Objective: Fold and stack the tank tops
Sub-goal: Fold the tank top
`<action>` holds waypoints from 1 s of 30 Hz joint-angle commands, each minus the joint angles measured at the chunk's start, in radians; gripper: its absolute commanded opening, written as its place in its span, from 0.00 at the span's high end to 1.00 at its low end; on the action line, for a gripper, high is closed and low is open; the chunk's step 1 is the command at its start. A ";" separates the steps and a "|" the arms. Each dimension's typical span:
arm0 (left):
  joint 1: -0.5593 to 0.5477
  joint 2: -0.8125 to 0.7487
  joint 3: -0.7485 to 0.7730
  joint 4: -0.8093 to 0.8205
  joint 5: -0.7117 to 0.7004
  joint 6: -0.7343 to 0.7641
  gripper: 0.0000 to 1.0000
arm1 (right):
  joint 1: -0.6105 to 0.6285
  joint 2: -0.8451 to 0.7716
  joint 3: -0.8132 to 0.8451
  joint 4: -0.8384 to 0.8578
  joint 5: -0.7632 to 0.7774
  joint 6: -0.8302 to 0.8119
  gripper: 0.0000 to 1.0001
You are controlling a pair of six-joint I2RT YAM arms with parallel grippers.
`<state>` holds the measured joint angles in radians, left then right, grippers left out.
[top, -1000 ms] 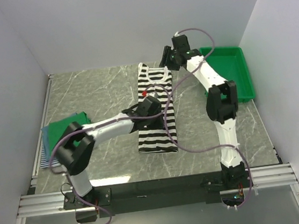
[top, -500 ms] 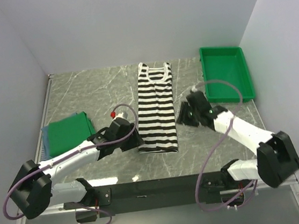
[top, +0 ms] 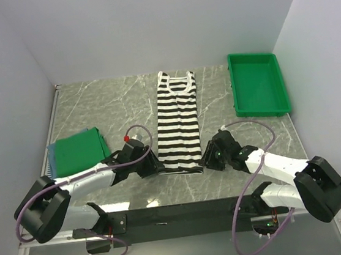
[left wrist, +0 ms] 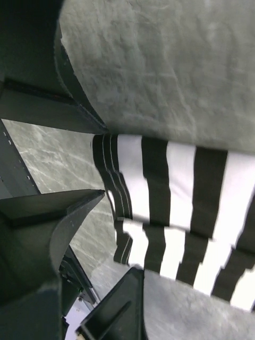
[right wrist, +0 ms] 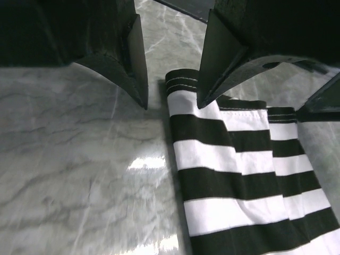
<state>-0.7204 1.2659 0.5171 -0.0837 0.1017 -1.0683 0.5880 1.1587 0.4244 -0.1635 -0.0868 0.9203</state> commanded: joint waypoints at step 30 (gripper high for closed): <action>-0.050 0.055 -0.065 0.087 -0.037 -0.047 0.99 | 0.098 -0.106 -0.125 0.038 0.082 0.088 1.00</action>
<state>-0.7315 1.3365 0.4393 0.0475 0.1047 -1.1412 0.6628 1.0916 0.3126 -0.0700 -0.0467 1.0271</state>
